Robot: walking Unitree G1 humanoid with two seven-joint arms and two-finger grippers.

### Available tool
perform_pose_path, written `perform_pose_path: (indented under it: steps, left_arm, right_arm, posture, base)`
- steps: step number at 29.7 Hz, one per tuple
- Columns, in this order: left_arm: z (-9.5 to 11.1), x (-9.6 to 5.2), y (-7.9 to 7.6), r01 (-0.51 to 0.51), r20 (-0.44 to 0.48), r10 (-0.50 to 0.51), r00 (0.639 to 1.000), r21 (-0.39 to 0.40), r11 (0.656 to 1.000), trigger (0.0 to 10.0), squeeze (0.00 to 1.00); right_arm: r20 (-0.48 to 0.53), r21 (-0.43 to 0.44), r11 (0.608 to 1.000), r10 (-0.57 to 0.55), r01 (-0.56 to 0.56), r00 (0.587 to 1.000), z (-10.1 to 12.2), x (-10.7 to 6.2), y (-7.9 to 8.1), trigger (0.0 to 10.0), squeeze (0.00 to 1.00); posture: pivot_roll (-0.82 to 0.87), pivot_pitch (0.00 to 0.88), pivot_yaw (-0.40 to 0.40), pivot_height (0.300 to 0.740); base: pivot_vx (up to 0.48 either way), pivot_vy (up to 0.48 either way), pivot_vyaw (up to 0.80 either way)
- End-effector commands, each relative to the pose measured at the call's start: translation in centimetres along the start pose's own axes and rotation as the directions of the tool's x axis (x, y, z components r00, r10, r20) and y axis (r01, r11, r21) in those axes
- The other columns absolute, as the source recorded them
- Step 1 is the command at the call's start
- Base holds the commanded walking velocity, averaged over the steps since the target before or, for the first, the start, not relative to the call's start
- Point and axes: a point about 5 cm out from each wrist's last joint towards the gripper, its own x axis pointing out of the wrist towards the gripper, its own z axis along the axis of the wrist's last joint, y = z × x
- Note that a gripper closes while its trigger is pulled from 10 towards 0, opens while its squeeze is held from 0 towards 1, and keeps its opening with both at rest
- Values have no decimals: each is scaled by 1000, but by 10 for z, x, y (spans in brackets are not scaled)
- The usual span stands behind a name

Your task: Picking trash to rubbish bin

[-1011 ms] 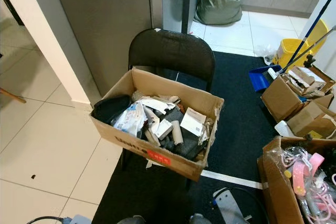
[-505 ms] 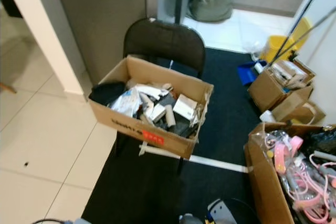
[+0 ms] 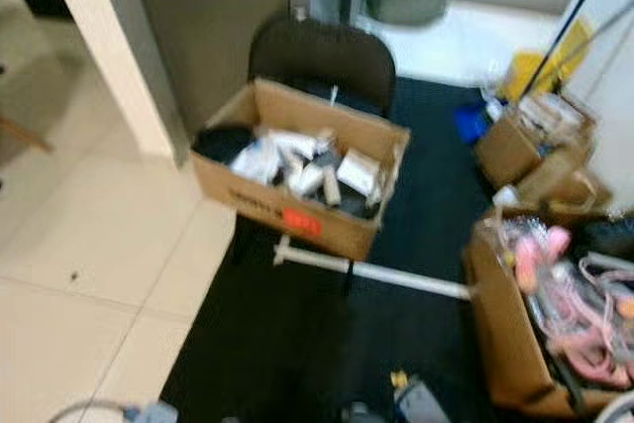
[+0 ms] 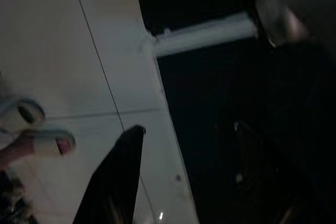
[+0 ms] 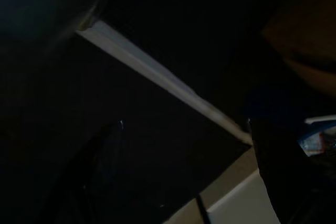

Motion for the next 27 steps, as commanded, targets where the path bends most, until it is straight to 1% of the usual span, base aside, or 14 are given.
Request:
perform_pose_path:
  steps: [1, 20, 27]
  left_arm:
    - [-9, -1, -2, 14, -28, -14, 1000, 8, 1000, 10000, 0]
    - [-7, -1, -1, 17, -25, -17, 1000, 19, 1000, 10000, 0]
    - [-8, -1, -2, 20, -26, -20, 999, 19, 1000, 10000, 0]
  right_arm:
    - [-9, -22, 1000, 3, -3, 1000, -3, 0, -1, 10000, 0]
    - [-11, -37, 999, 14, -15, 1000, -1, 0, 2, 10000, 0]
    - [8, -43, 999, 22, -22, 1000, 10, 1, 8, 10000, 0]
  posture:
    - [65, 101, -32, 740]
    - [63, 102, -28, 740]
    - [57, 103, -28, 740]
  base:
    - [-326, 0, 0]
    - [-327, 0, 0]
    - [-327, 0, 0]
